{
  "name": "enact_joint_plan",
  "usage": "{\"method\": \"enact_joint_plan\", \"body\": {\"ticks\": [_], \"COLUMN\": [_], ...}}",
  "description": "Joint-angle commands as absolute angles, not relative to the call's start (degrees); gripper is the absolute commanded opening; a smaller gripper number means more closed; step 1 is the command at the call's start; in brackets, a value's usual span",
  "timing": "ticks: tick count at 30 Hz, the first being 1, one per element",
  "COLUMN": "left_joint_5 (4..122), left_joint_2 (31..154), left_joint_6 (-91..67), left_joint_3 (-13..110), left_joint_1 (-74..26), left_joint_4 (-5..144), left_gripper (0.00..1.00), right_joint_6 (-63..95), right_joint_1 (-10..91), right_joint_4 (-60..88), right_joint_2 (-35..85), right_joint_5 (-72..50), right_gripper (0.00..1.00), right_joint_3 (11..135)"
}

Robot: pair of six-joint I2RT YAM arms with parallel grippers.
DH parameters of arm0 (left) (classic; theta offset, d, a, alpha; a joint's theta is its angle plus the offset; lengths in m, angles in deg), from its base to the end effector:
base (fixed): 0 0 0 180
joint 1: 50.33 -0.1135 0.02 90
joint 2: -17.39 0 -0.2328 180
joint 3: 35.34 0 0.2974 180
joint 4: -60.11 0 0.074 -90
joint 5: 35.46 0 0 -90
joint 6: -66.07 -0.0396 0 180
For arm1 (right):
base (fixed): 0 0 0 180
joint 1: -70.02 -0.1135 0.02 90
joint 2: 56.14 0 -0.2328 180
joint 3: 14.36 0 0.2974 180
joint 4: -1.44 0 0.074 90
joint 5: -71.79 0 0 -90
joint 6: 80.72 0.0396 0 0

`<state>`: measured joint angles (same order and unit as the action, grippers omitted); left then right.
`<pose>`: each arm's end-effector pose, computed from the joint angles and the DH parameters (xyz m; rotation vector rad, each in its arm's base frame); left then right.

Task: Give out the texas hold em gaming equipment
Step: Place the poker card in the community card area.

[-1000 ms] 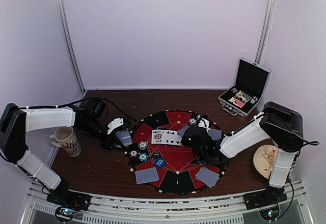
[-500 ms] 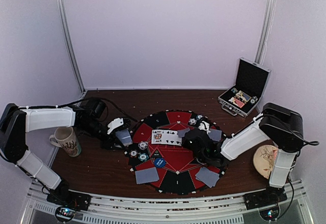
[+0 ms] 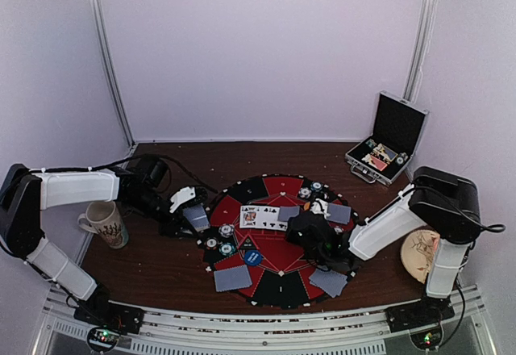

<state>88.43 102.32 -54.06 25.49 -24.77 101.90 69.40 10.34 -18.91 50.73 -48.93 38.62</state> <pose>0.2742 -0.1556 0.1264 1.3638 2.2197 -0.7693 0.1956 0.2944 0.0363 0.3207 2.1179 0.6923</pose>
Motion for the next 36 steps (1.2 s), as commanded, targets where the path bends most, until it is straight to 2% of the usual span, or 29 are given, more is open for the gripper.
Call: {"method": "enact_joint_plan", "body": {"ticks": [1,16,19,21,26,29,32,36], "left_joint_5": [89.6,89.6,89.6,89.7,89.8,89.8,89.8,89.7], "left_joint_2": [101.5,101.5,101.5,101.6,101.4,101.4,101.5,101.3], "left_joint_6": [-54.4,-54.4,-54.4,-54.4,-54.5,-54.6,-54.7,-54.8], "left_joint_3": [26.3,26.3,26.3,26.3,26.2,26.1,26.1,26.0], "left_joint_1": [-24.7,-24.7,-24.7,-24.7,-24.7,-24.7,-24.6,-24.4], "left_joint_4": [101.3,101.3,101.3,101.3,101.3,101.3,101.3,101.3], "left_gripper": [0.35,0.35,0.35,0.35,0.35,0.35,0.35,0.35], "right_joint_6": [70.3,69.2,64.4,58.4,46.8,41.2,37.8,35.4], "right_joint_1": [9.3,6.1,5.2,4.8,4.8,4.8,4.8,4.9], "right_joint_4": [-18.6,-14.1,-13.8,-14.7,-16.6,-15.4,-12.6,-10.4], "right_joint_2": [50.6,44.4,41.1,39.3,39.8,43.4,48.0,53.9], "right_joint_5": [-49.7,-53.6,-53.9,-51.7,-37.9,-28.8,-21.2,-16.7], "right_gripper": [0.2,0.23,0.3,0.39,0.62,0.72,0.76,0.77], "right_joint_3": [37.4,35.8,36.4,37.6,43.6,50.1,57.5,65.8]}}
